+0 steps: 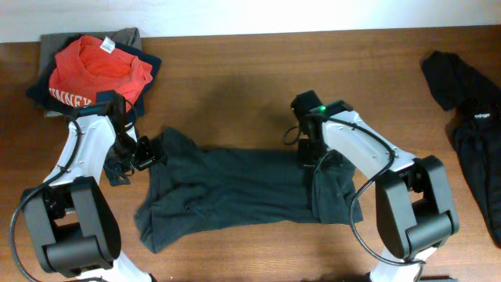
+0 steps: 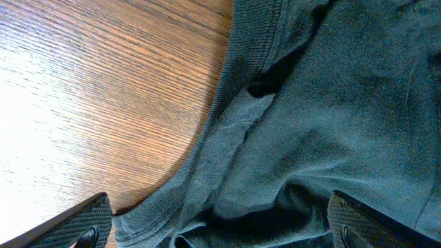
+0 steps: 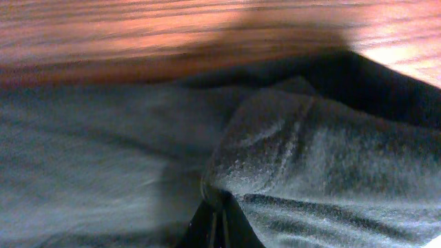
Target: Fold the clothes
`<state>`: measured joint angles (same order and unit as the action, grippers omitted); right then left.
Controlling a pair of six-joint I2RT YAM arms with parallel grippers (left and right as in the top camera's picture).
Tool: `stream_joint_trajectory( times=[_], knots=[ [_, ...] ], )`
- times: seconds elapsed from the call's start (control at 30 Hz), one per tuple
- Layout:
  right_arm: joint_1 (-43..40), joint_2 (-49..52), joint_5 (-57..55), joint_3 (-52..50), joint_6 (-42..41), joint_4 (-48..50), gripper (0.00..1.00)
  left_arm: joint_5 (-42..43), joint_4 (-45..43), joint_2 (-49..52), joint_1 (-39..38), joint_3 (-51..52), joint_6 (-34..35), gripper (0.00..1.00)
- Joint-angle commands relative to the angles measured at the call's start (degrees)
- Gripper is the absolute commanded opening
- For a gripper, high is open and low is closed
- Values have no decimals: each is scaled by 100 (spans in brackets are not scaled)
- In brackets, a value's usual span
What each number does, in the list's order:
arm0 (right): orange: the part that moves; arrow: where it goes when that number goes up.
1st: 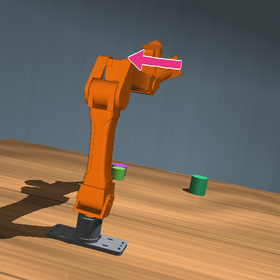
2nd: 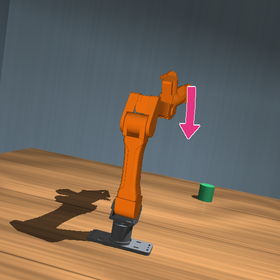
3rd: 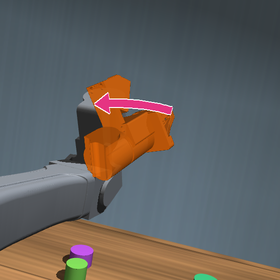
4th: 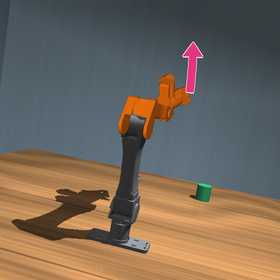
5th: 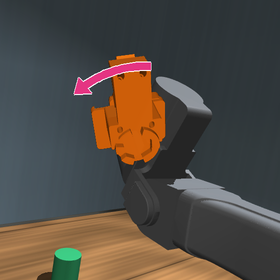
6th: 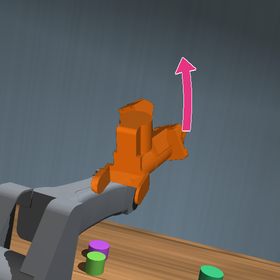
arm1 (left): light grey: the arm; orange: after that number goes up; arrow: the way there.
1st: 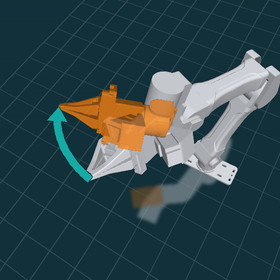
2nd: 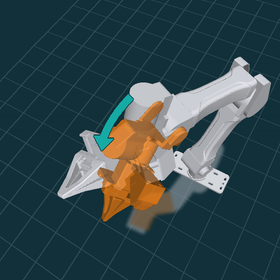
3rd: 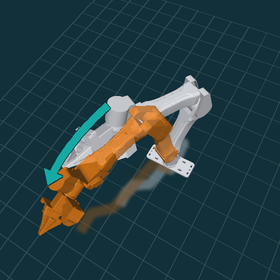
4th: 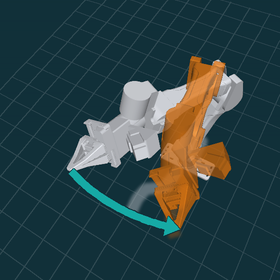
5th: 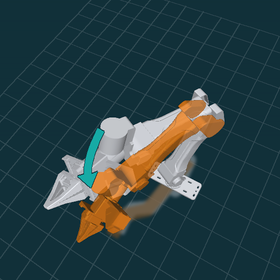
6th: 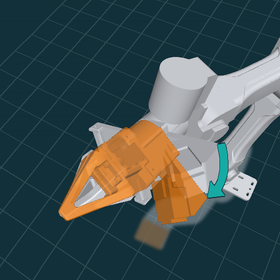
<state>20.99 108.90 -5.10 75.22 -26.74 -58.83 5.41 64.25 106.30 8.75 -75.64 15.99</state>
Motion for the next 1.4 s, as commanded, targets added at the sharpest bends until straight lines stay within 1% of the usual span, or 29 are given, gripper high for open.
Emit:
stream_joint_trajectory(
  times=[0.0, 0.17, 0.47, 0.53, 0.73, 0.83, 1.03, 1.1, 1.2, 1.23, 1.3, 1.37],
  knots=[
    [249, 42, -9, 133, 142, -4, 4, 37, -11, -122, -13, 50, -66, 99],
    [391, 42, 0, 131, 120, -44, 4, 37, -9, -122, -13, 50, -66, 99],
    [393, 42, 68, 131, 151, -81, 4, 37, -4, -122, -13, 52, -66, 99],
    [415, 44, 286, 129, 431, 28, 4, 37, -7, -122, -13, 52, -66, 99],
    [382, 44, 455, 142, 459, 372, 4, 39, 9, -122, -13, 55, -66, 99],
    [363, 44, 647, 186, 723, 352, 4, 39, 7, -122, -13, 55, -66, 99],
    [363, 0, 199, 490, 634, -330, 4, 39, 9, -122, -13, 55, -66, 99],
    [330, -96, 0, 791, 629, -715, 4, 39, 4, -122, -13, 55, -66, 99],
    [125, -227, -476, 1296, 334, -1381, 4, 37, 9, -122, -13, 55, -66, 99],
    [37, -264, -509, 1414, 334, -1528, 12, 37, 11, -122, -13, 55, -66, 99],
    [-208, -313, -435, 1611, 341, -1762, 38, 37, 7, -122, -13, 55, -66, 99],
    [-402, -315, -293, 1646, 446, -1821, 46, 39, 4, -122, -13, 55, -66, 99]
  ],
)
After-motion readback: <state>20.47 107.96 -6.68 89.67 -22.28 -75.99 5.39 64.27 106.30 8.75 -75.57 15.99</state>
